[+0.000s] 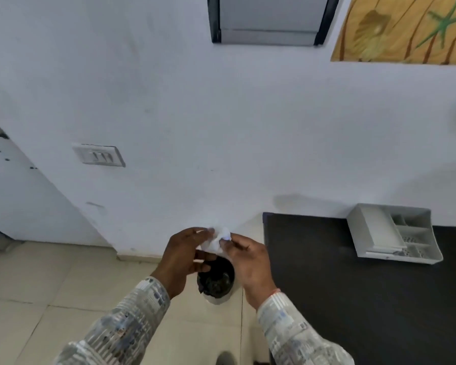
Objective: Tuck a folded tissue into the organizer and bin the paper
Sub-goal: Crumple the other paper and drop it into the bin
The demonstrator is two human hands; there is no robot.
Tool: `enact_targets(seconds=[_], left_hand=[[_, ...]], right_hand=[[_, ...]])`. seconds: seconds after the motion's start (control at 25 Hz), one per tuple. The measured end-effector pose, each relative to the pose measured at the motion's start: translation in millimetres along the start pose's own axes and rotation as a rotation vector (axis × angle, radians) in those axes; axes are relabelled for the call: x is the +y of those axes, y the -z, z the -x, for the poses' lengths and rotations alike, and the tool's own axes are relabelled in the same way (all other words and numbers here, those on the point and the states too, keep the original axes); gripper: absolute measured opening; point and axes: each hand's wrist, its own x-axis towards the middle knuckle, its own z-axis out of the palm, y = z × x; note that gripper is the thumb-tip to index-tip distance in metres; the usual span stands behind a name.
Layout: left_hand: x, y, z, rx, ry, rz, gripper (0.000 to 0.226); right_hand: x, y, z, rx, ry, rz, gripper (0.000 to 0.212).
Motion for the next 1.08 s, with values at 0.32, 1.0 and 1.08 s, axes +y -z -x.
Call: enact_targets(seconds=[0.32, 1.0, 1.08], left_hand=[[-35, 36, -150, -0.013, 0.214, -0.083, 0.042], [-341, 103, -471, -0.086, 0.52, -0.334, 0.019], [-367, 109, -484, -0.083, 0.53, -0.358, 0.019]], right_hand=[[81, -33, -103, 0.261, -0.293, -0.083, 0.014], [508, -105, -270, 0.214, -0.782, 0.526, 0.033], [531, -110, -271, 0.164, -0.799, 0.478, 0.036]])
